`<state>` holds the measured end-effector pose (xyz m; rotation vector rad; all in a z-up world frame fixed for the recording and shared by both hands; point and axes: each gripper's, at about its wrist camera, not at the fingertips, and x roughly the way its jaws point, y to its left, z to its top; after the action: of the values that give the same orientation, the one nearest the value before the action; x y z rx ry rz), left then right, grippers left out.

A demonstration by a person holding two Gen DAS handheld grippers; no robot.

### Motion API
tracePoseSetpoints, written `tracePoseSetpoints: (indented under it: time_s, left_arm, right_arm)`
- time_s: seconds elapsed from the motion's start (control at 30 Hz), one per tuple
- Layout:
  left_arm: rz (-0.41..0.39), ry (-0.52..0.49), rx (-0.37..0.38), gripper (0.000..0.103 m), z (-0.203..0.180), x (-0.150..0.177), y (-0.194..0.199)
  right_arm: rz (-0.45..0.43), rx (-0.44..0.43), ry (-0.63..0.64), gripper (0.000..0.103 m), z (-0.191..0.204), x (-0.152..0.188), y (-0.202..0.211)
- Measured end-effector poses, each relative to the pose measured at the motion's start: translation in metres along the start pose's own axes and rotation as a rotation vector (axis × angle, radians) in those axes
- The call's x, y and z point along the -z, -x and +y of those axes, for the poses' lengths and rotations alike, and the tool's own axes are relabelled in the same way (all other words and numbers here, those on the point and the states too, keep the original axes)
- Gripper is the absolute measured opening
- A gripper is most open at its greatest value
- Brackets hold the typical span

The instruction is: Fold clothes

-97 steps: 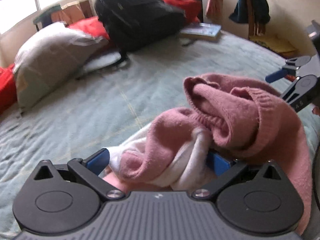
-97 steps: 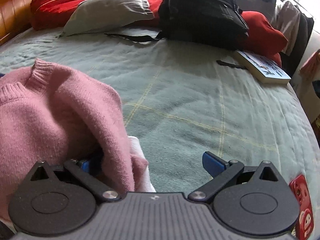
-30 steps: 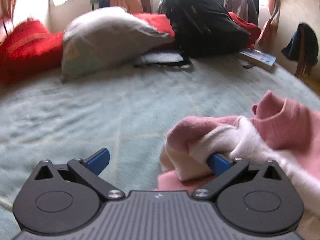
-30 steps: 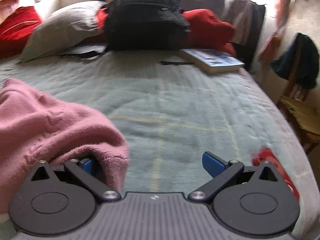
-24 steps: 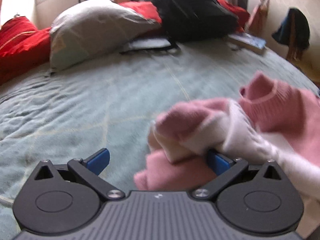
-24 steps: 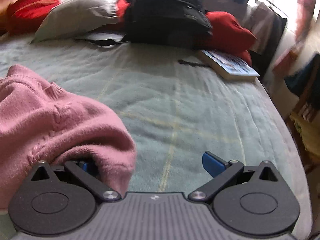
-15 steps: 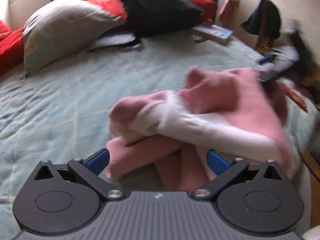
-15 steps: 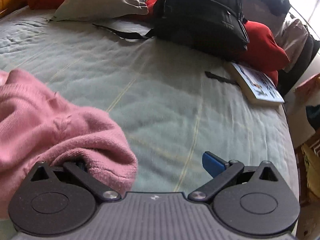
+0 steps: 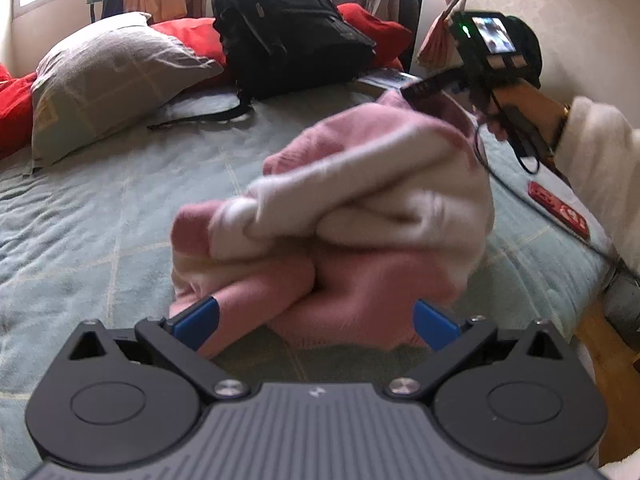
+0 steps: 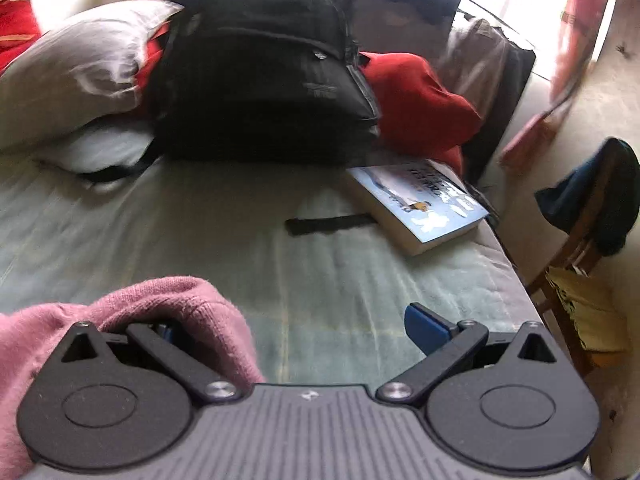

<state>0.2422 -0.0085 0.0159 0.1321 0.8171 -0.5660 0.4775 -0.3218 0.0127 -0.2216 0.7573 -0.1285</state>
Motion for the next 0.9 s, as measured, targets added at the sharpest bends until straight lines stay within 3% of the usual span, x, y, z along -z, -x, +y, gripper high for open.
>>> tracePoseSetpoints:
  time_s: [0.1,0.2,0.47,0.63,0.9]
  left_arm:
    - [0.018,0.014,-0.004,0.102,-0.004,0.005,-0.005]
    - [0.020,0.021,-0.020,0.102,-0.007,0.011,-0.007]
    - [0.012,0.054,-0.050,0.102,-0.019,0.034,-0.003]
    - [0.043,0.108,-0.012,0.102,-0.026,0.049,-0.002]
    - [0.056,0.087,-0.059,0.102,-0.046,0.052,-0.005]
  right_arm:
    - [0.074,-0.077,-0.003,0.103,0.002,0.005,-0.013]
    - [0.091,-0.101,0.014,0.103,0.001,0.021,-0.007]
    - [0.098,-0.302,-0.131,0.103,-0.043,0.084,0.053]
    - [0.152,-0.436,-0.221,0.103,-0.051,0.132,0.066]
    - [0.163,-0.372,-0.203,0.103,-0.023,0.145,0.041]
